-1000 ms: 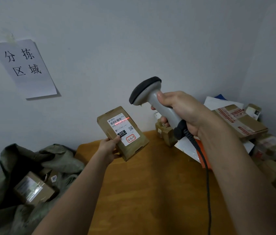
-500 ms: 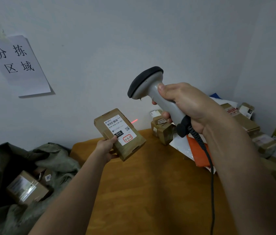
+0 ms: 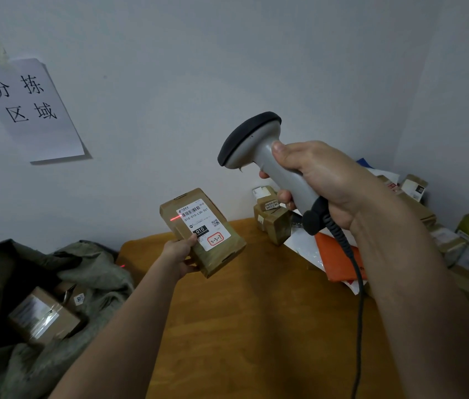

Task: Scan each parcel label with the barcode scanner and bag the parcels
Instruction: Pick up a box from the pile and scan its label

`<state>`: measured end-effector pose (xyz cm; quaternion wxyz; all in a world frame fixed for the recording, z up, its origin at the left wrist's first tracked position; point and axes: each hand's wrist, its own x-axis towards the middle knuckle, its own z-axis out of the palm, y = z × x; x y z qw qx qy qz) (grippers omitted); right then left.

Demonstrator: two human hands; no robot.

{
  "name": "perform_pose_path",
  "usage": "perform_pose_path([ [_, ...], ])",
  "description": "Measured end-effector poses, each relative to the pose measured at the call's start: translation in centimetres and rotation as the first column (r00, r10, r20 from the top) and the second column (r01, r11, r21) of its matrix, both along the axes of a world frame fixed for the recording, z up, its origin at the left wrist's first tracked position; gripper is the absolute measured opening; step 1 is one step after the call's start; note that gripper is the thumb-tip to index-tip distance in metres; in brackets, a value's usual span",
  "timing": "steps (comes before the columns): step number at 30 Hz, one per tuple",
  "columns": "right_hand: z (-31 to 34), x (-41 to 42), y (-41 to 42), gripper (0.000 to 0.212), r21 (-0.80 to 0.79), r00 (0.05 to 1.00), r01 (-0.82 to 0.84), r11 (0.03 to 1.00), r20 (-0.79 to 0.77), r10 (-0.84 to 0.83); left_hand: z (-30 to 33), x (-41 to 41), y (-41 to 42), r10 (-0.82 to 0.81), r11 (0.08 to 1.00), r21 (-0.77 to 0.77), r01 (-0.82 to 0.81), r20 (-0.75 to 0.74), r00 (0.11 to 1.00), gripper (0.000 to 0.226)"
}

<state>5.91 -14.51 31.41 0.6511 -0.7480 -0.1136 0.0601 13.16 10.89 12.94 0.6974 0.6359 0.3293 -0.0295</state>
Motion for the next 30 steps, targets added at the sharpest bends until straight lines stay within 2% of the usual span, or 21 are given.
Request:
perform_pose_path([
  [7,-0.1,-0.4,0.2,0.031,-0.027,1.000,-0.030,0.999,-0.005,0.029,-0.4,0.0,-0.1,-0.016,1.000,0.001,0.016,-0.012,1.000,0.027],
  [12,-0.2,-0.5,0.2,0.034,-0.005,1.000,-0.007,1.000,-0.006,0.007,-0.8,-0.1,-0.1,-0.018,1.000,0.010,0.018,-0.016,1.000,0.036],
  [30,-0.4,-0.1,1.7,0.034,-0.022,0.999,-0.037,0.999,-0.018,0.037,-1.6,-1.4,1.5,0.030,0.999,-0.020,-0.031,-0.021,0.999,0.035],
])
